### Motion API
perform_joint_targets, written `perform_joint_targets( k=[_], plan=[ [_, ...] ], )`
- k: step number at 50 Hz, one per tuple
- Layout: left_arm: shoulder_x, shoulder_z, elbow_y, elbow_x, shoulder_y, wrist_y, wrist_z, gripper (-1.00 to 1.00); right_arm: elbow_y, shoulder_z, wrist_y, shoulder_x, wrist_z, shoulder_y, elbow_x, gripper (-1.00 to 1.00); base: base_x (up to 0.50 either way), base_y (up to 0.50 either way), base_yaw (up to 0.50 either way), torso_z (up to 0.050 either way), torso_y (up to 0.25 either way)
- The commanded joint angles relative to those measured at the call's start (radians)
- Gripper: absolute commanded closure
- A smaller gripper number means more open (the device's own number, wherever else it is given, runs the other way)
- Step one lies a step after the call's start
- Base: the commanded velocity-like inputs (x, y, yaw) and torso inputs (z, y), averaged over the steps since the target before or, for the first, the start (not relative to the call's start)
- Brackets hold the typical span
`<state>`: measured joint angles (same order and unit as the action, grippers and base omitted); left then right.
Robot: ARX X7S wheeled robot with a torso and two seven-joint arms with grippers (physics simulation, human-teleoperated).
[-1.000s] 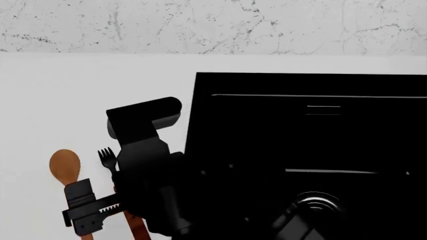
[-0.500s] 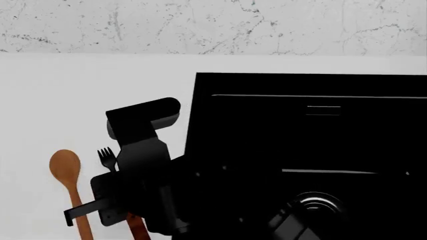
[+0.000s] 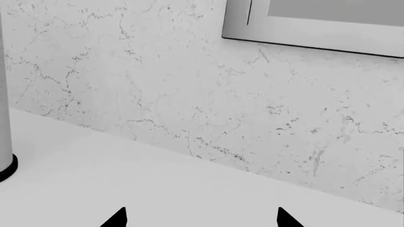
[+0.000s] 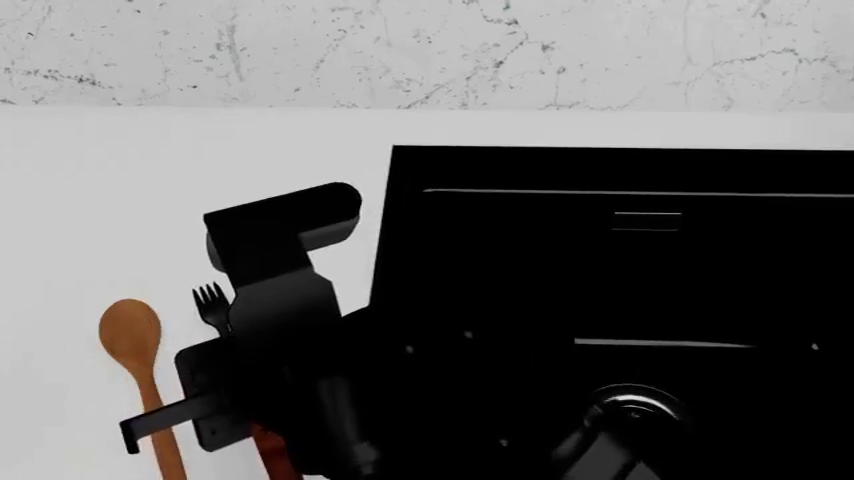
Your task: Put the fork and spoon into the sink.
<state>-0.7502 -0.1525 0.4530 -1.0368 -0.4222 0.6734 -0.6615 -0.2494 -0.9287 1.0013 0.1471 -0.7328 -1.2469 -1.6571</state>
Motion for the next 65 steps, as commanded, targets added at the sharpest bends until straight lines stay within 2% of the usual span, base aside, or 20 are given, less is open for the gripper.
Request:
perform_joint_targets(
  k=[1, 18, 31, 39, 50, 65],
  plan=[
    [-0.007, -0.014, 0.015, -0.01, 0.014, -0.001, -0.004, -1.0, 0.08, 0.055, 0.003, 0.039, -0.087, -0.049, -0.069, 1.0, 0.0, 0.0, 0.0, 0.0, 0.0],
    [-0.009, -0.019, 0.02, -0.014, 0.019, -0.003, -0.005, -1.0, 0.195, 0.167, -0.011, 0.168, -0.252, -0.132, -0.199, 1.0, 0.0, 0.0, 0.0, 0.0, 0.0],
    [-0.006, -0.012, 0.017, -0.003, 0.02, -0.013, 0.005, -1.0, 0.281, 0.24, -0.037, 0.335, -0.38, -0.125, -0.27, 1.0, 0.0, 0.0, 0.0, 0.0, 0.0],
    [-0.001, -0.004, 0.008, 0.009, 0.02, -0.02, 0.012, -1.0, 0.323, 0.279, -0.075, 0.438, -0.4, -0.044, -0.265, 1.0, 0.0, 0.0, 0.0, 0.0, 0.0],
    [0.006, 0.012, -0.014, 0.028, 0.013, -0.03, 0.025, -1.0, 0.322, 0.3, -0.115, 0.524, -0.376, 0.058, -0.221, 1.0, 0.0, 0.0, 0.0, 0.0, 0.0],
    [0.018, 0.032, -0.035, 0.045, 0.002, -0.039, 0.037, -1.0, 0.307, 0.298, -0.158, 0.562, -0.327, 0.162, -0.168, 1.0, 0.0, 0.0, 0.0, 0.0, 0.0]
  ],
)
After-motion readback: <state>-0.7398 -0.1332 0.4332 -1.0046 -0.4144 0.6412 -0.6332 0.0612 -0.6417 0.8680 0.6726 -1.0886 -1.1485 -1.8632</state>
